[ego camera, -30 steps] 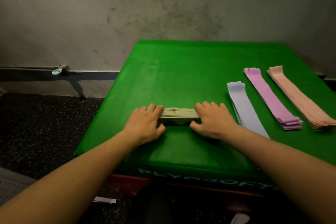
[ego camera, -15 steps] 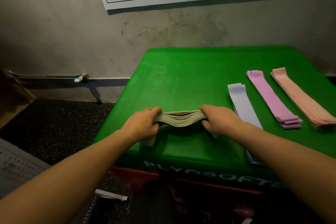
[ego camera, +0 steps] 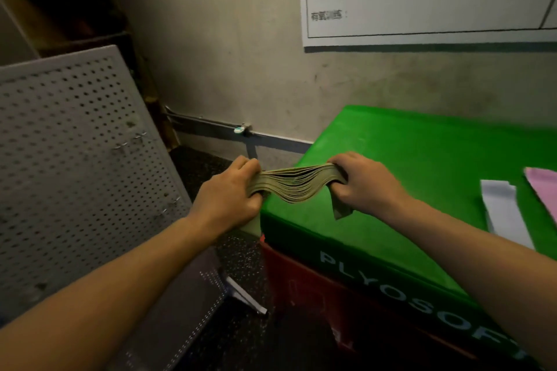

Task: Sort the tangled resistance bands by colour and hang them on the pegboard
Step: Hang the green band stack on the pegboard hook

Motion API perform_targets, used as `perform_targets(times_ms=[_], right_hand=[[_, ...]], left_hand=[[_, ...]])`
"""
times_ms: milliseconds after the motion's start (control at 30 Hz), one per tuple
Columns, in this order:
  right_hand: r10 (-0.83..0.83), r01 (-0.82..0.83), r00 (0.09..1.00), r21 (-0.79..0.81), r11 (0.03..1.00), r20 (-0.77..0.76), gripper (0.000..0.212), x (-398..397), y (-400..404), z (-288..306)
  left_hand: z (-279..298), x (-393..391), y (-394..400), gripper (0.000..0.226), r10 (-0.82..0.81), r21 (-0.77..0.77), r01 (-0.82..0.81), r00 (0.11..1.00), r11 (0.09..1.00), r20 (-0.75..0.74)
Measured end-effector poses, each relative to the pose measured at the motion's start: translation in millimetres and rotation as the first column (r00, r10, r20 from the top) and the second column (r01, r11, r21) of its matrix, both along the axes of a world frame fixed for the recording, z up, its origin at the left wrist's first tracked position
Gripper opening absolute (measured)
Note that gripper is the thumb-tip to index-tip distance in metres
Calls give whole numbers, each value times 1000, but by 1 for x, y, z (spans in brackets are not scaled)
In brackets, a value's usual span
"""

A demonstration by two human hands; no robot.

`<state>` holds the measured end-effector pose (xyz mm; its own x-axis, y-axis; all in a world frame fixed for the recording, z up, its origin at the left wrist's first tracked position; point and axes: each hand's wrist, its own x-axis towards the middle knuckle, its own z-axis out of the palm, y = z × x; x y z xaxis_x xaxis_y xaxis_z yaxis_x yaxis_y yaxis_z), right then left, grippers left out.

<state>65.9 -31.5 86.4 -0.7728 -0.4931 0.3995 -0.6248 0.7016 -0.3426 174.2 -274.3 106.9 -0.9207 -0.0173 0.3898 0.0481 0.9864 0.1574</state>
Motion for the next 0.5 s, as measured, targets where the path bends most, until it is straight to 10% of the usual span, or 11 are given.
perform_targets(times_ms=[500], right_hand=[[306, -320, 940, -78, 944, -152, 43, -28, -250, 98]], left_hand=[[71, 41, -184, 35, 396, -67, -432, 871, 900, -290]])
